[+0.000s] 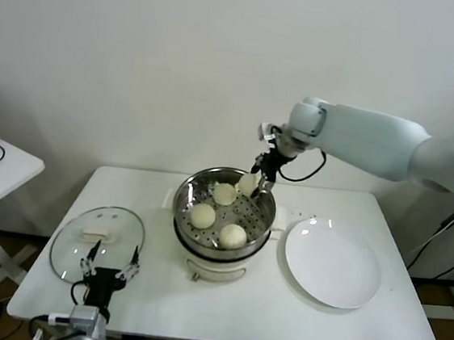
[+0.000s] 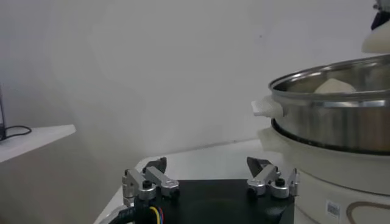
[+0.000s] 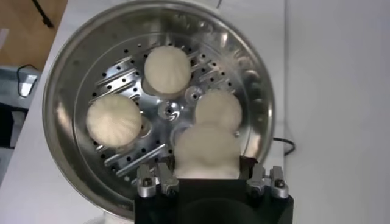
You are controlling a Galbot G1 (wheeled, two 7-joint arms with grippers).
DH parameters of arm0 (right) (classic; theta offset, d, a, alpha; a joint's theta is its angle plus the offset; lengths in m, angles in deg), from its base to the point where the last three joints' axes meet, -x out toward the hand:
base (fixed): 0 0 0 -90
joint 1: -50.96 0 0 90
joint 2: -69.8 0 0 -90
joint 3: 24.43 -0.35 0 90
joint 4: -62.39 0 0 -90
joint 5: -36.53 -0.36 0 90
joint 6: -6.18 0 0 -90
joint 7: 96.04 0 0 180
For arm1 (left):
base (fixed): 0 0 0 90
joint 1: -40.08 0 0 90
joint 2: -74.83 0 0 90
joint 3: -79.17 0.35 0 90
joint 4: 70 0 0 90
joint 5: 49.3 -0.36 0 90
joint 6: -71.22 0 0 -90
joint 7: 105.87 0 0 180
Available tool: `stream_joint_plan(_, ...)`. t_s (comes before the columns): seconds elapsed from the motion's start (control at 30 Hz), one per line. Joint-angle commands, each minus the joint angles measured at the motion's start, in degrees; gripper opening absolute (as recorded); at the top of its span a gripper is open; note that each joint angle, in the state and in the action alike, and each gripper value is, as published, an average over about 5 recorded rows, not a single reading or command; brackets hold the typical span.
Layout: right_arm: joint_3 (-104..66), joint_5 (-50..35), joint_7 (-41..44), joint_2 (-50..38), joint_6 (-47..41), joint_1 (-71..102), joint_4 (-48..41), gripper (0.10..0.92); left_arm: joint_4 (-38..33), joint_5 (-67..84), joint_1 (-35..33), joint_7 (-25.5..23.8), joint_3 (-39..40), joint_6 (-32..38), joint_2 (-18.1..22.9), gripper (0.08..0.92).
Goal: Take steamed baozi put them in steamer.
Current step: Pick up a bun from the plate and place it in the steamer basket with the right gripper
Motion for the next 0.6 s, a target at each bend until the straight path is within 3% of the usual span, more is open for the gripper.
stream_joint_plan(0.03, 0.3, 2.48, -0.65, 0.69, -0.22, 3.87, -0.11, 0.679, 0.28, 0.2, 0.08, 0.22, -0.08, -0.25, -0.03, 0.823)
stream_joint_plan(0.6, 0.18, 4.47, -0.08, 1.19, 0.42, 5.43, -2.3, 0.687, 0.48, 1.66, 0.86, 0.97, -0.97, -1.62, -0.22, 0.823)
